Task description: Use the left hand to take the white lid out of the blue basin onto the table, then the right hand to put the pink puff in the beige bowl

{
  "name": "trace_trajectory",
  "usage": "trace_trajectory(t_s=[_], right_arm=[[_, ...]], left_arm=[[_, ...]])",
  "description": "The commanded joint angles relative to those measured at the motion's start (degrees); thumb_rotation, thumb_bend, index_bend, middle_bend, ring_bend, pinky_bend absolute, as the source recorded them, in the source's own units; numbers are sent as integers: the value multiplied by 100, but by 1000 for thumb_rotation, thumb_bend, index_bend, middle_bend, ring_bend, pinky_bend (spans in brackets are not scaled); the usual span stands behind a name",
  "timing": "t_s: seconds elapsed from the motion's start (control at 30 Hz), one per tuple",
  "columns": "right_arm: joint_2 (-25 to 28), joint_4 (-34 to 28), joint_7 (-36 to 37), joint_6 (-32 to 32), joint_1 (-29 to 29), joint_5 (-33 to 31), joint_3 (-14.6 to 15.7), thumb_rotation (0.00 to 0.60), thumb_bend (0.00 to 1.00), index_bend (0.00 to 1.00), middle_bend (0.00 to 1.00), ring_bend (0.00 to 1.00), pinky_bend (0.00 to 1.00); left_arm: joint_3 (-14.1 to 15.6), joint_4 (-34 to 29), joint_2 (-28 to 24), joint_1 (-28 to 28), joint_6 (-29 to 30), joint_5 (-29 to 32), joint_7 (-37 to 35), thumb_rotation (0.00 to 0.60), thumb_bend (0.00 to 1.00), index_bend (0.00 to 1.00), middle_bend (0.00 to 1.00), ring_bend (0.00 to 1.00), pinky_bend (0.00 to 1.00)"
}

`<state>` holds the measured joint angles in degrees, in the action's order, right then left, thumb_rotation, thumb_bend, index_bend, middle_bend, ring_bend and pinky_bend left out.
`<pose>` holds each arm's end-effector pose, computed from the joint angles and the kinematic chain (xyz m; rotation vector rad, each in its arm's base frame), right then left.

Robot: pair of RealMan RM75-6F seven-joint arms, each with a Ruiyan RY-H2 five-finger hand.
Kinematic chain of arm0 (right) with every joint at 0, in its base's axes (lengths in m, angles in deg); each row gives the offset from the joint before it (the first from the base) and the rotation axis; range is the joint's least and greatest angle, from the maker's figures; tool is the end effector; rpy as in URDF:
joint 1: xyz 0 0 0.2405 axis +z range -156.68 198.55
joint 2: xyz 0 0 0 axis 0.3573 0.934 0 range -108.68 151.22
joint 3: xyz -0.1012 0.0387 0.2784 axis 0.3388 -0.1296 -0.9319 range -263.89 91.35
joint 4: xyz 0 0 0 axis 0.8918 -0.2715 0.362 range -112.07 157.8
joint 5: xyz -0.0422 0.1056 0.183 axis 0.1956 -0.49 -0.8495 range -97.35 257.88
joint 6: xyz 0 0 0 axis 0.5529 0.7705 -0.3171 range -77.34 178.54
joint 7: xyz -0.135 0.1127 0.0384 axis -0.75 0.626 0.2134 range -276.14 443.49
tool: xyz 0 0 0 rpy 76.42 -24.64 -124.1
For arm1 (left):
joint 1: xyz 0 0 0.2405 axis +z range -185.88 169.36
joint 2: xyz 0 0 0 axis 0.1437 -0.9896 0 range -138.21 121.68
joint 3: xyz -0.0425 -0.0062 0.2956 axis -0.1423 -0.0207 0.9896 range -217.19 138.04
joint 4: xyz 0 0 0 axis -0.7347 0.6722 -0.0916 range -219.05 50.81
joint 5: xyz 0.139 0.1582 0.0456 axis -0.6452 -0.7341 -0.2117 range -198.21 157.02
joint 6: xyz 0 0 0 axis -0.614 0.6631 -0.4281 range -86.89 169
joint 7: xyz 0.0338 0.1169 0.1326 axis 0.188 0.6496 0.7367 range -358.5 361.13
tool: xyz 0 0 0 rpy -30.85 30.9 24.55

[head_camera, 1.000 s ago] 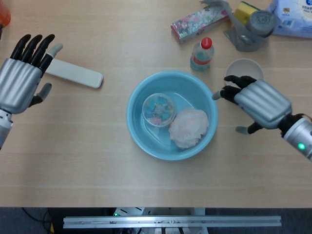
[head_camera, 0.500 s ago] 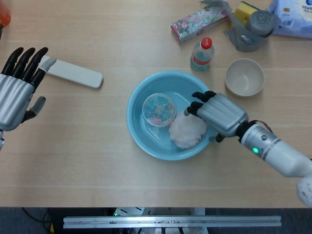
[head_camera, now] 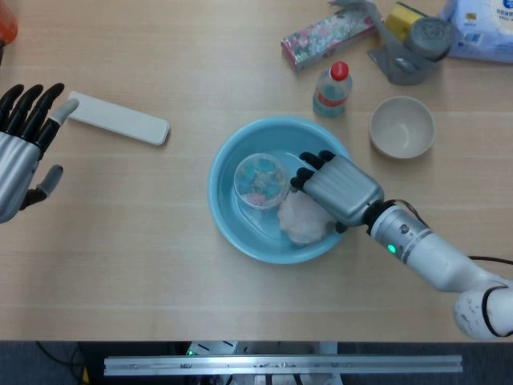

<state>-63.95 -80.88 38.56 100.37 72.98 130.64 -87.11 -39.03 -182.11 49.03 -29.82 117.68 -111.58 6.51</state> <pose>-0.1170 -0.3303 -0.0743 2.3278 -0.7498 0.6195 -0.2686 0.2918 0.1657 -1.7680 -0.6956 -0.9293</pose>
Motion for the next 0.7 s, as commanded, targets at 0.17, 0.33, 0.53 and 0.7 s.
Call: trace_trajectory(t_s=[0.17,0.33,0.53,0.7], right_arm=[[-144,99,-96,93,73,-33,152,600,177,395,336,127,231],[-276,245,-148,213,101,-32,204,600,276,536,374,155,240],[-353,314,-4,336,65,-8,169,600,328,635,420,186,252],[-176,111,335,504,-39,278,47,600,338,691,459,224,269]], left_arm=[[-12,6,-37,14,-67,-44,-77,600,356,83,7,0,66],[-42,22,-36,9,-99,-75,-151,600,356,83,7,0,66],[-64,48,-41,0,-151,-100,-248,600,356,83,7,0,66],[-87,89,-36,-4,-205,-74,-296,600,356,83,7,0,66]])
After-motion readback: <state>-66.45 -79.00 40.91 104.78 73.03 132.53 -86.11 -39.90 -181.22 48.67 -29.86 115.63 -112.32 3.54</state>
